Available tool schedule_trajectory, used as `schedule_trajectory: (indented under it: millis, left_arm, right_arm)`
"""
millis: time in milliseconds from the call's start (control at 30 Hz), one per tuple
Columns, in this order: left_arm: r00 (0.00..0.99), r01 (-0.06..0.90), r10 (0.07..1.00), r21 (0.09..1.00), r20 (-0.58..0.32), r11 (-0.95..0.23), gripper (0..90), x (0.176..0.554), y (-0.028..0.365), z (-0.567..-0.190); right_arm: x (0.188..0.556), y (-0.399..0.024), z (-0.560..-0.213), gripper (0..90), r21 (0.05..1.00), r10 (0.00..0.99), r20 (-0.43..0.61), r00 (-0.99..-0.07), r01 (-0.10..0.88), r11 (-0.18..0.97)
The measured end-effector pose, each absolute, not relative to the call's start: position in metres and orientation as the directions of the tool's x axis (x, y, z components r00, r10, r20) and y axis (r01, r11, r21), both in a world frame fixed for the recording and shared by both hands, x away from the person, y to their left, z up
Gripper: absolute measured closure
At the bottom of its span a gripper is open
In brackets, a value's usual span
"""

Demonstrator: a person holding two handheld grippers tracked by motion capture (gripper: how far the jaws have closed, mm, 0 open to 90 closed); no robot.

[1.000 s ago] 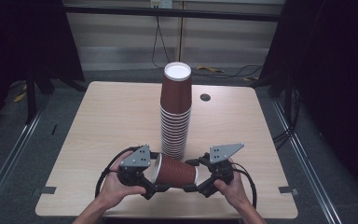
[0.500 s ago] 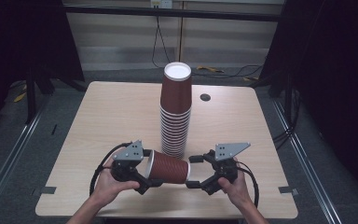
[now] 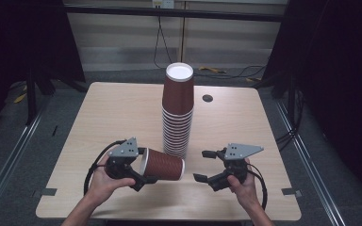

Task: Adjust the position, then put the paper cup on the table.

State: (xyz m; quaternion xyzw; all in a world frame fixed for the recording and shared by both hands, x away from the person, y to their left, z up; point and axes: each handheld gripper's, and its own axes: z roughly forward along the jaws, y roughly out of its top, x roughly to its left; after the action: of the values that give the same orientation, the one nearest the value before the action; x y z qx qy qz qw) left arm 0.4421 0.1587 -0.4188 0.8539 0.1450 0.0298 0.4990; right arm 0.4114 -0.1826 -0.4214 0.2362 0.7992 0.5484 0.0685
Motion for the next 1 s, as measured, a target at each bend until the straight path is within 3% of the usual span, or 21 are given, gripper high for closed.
schedule_trajectory:
  millis: [600, 1000]
  left_arm:
    - [0.934, 0.258, 0.35, 0.815, -0.072, -0.519, 4.2, 0.45, 0.176, -0.422]
    - [0.901, 0.323, 0.426, 0.78, -0.08, -0.535, 3.9, 0.459, 0.197, -0.423]
  right_arm:
    - [0.405, -0.194, -0.422, 13.5, 0.908, 0.647, 0.06, -0.76, 0.311, 0.281]
    - [0.388, -0.215, -0.425, 13.3, 0.905, 0.68, 0.062, -0.73, 0.329, 0.271]
